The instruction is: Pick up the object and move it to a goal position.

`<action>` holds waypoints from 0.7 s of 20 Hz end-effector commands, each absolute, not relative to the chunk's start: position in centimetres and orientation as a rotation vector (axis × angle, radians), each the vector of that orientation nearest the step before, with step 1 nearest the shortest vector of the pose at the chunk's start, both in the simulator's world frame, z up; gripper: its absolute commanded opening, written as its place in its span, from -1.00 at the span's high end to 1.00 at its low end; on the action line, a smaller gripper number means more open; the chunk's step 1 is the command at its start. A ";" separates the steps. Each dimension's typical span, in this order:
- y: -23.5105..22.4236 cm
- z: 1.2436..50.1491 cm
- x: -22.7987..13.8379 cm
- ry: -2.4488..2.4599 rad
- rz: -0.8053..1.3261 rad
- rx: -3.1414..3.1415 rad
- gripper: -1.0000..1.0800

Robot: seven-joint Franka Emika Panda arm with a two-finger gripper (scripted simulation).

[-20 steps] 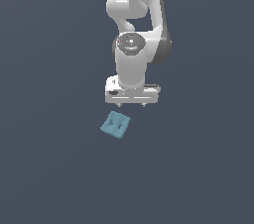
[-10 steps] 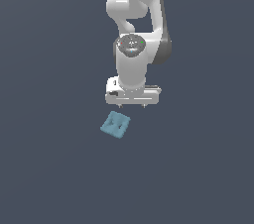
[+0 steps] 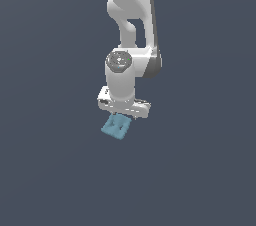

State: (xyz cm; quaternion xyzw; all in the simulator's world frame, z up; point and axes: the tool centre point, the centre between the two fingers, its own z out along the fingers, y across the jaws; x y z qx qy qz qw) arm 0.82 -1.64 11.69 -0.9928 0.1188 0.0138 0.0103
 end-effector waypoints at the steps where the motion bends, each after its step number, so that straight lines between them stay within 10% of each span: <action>1: -2.9 10.4 1.2 0.468 0.029 -3.092 -0.92; 14: -5.2 8.0 1.8 0.644 0.003 -3.074 -0.92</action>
